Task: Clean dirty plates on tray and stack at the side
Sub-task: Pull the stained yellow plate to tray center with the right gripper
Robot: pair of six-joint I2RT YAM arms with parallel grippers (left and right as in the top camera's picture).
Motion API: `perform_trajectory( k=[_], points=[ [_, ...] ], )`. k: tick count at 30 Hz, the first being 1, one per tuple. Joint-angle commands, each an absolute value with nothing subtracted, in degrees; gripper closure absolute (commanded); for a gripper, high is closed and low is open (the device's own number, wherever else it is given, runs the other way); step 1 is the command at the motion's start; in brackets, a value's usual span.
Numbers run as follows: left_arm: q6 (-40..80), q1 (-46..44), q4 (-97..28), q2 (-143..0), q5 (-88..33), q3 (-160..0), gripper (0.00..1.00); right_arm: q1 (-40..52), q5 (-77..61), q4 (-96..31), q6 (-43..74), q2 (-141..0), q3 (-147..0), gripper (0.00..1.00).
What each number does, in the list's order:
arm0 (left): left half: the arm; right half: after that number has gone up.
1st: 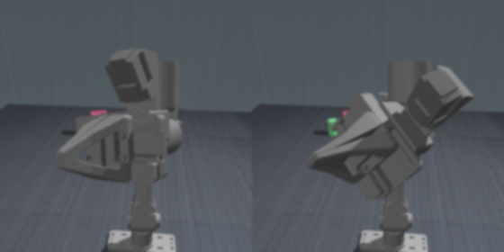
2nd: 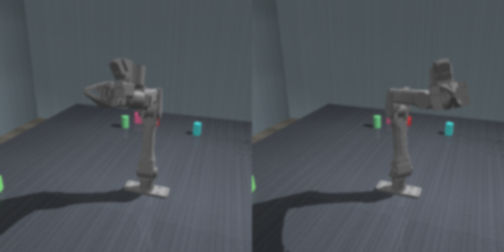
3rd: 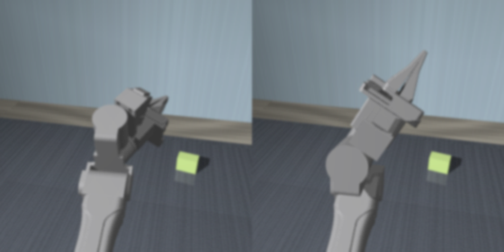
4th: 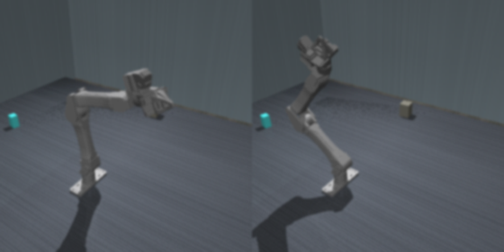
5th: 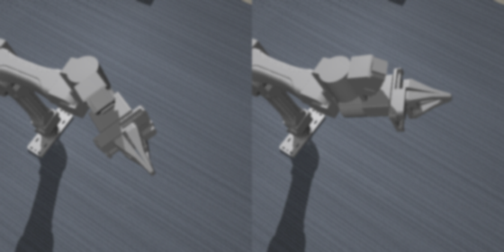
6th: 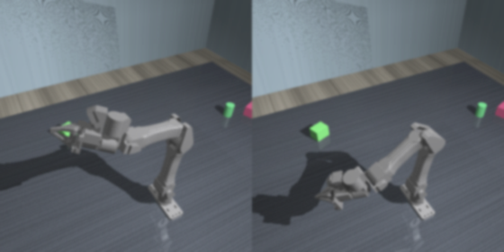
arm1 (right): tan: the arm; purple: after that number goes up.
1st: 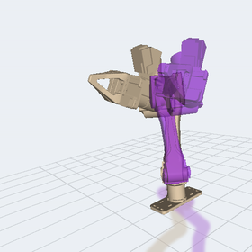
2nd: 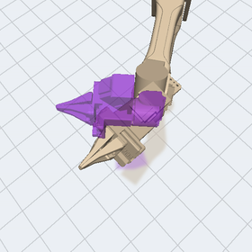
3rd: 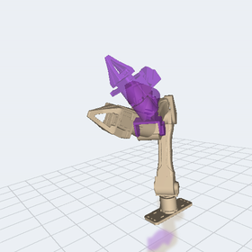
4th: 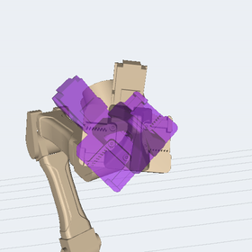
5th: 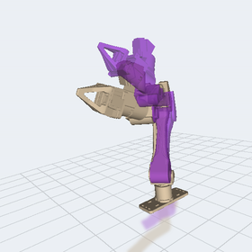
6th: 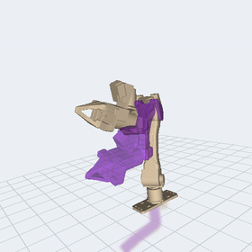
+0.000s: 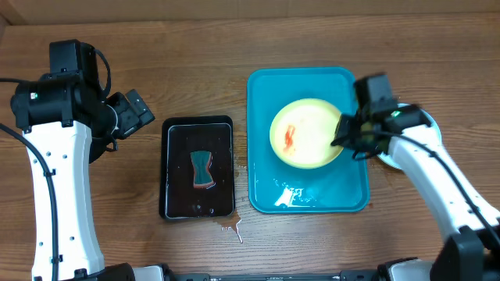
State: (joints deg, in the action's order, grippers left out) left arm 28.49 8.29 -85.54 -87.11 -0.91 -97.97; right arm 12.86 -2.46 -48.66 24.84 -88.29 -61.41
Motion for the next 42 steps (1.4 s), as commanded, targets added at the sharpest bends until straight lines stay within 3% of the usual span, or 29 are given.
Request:
perform_trajectory(
  k=[1,8,10,12,17,21,26,31,36,39,42],
  points=[
    [27.6,8.5,-85.4,-86.9,-1.1,-98.7,0.0,13.5,-6.5,-39.9,26.5,-88.7,-53.2,0.96],
    [27.6,8.5,-85.4,-86.9,-1.1,-98.7,0.0,13.5,-6.5,-31.8,18.7,-88.7,-47.0,0.96],
    [27.6,8.5,-85.4,-86.9,-1.1,-98.7,0.0,13.5,-6.5,-33.1,17.3,-88.4,-47.5,0.73],
    [28.1,8.5,-85.0,-86.9,-1.7,-98.7,0.0,13.4,-6.5,-35.7,17.3,-87.8,-49.1,0.67],
    [28.4,8.2,-85.0,-86.9,-10.6,-98.7,0.0,13.4,-5.0,-44.0,17.3,-83.3,-55.4,0.65],
    [21.2,4.4,-84.8,-86.9,-17.0,-98.2,0.03,13.4,-5.0,-48.3,17.3,-78.9,-59.1,0.65],
    [20.0,-4.8,-83.5,-86.9,-10.9,-92.8,0.1,13.4,-5.0,-48.8,17.3,-75.1,-59.5,0.63],
    [26.8,-12.0,-73.9,-86.9,-2.7,-79.3,0.2,13.4,-5.0,-50.3,17.3,-75.1,-59.5,0.63],
    [29.2,-12.9,-62.1,-86.9,-3.0,-67.1,0.3,13.5,-5.0,-51.1,17.3,-75.1,-59.5,0.63],
    [29.2,-13.0,-54.6,-86.9,-3.2,-61.0,0.32,13.4,-5.0,-51.1,17.3,-75.1,-59.5,0.63],
    [29.2,-12.9,-48.6,-87.1,-2.7,-56.4,0.41,13.5,-5.0,-50.9,17.3,-75.1,-59.5,0.63]
  ],
)
